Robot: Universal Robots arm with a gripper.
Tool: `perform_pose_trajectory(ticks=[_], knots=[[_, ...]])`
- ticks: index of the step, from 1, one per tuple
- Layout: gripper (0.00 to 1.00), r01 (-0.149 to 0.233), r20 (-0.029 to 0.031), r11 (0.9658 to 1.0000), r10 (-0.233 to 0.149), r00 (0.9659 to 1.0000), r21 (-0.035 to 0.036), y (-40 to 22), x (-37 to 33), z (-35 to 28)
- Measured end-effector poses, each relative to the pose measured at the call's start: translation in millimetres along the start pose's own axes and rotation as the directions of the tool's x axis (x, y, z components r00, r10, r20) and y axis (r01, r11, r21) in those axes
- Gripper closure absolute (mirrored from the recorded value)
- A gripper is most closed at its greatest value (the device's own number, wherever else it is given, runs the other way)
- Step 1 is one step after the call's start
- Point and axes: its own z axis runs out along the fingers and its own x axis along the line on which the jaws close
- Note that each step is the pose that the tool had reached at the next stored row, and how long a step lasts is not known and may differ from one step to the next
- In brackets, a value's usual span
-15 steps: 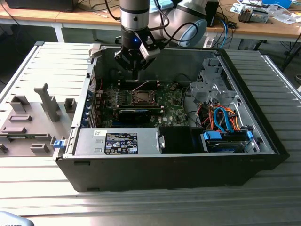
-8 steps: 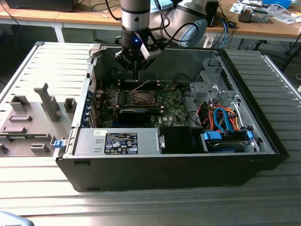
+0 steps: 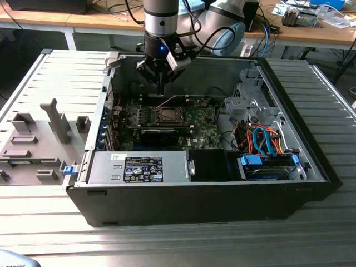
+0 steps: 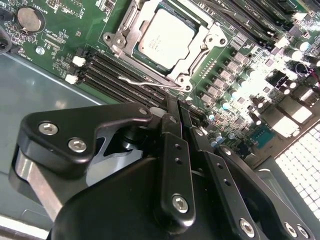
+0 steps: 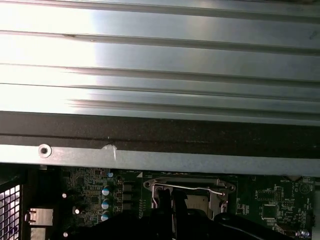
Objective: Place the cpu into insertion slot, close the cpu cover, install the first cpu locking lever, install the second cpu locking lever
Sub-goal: 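Install the first cpu locking lever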
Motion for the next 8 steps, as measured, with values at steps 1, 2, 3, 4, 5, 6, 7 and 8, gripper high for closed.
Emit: perform_pose_trajectory(ticks=[1, 2, 3, 4, 5, 6, 7, 8], knots=[[0.84, 0.0, -0.0001, 1.0, 0.0, 1.0, 0.0001, 0.0, -0.7, 0.4], [0.84, -0.001, 0.0, 1.0, 0.001, 1.0, 0.0, 0.0, -1.0, 0.6], [0.84, -0.001, -0.0001, 1.0, 0.001, 1.0, 0.0, -0.1, -1.4, 0.9], [0.84, -0.001, -0.0001, 1.0, 0.001, 1.0, 0.0, -0.1, -1.7, 1.0], [0.84, -0.001, -0.0001, 1.0, 0.001, 1.0, 0.0, -0.1, -1.8, 1.1], [0.84, -0.001, -0.0001, 1.0, 0.001, 1.0, 0.0, -0.1, -1.9, 1.2], [0.84, -0.001, -0.0001, 1.0, 0.001, 1.0, 0.0, -0.1, -2.0, 1.3], [0.84, -0.001, -0.0001, 1.0, 0.001, 1.0, 0.0, -0.1, -2.2, 1.4]])
